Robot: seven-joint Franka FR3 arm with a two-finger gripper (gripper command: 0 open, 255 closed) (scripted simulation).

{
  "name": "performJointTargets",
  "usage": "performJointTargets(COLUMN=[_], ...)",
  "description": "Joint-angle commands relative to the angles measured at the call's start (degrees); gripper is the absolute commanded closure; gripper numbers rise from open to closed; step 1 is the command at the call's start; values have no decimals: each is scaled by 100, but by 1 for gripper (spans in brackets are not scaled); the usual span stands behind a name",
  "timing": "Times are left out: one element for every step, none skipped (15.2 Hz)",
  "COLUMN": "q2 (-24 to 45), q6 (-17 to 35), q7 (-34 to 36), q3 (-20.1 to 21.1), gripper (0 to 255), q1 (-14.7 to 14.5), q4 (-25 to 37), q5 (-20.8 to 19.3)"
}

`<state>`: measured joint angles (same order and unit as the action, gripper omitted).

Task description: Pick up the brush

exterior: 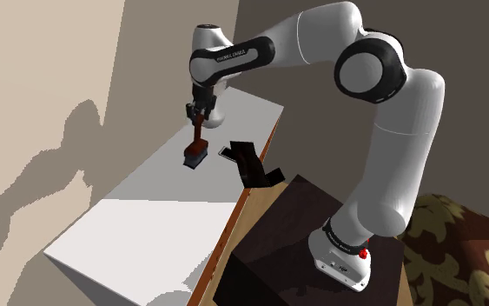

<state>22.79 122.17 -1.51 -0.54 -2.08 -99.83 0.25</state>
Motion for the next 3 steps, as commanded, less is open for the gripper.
performJointTargets(q2=[-45, -51, -50], q6=[-133, -142, -142], q7=[-14, -14, -14], q3=[-4, -4, -4], gripper=[255, 255, 255], q1=[10, 10, 10], q4=[91, 95, 95], q5=[1, 1, 1])
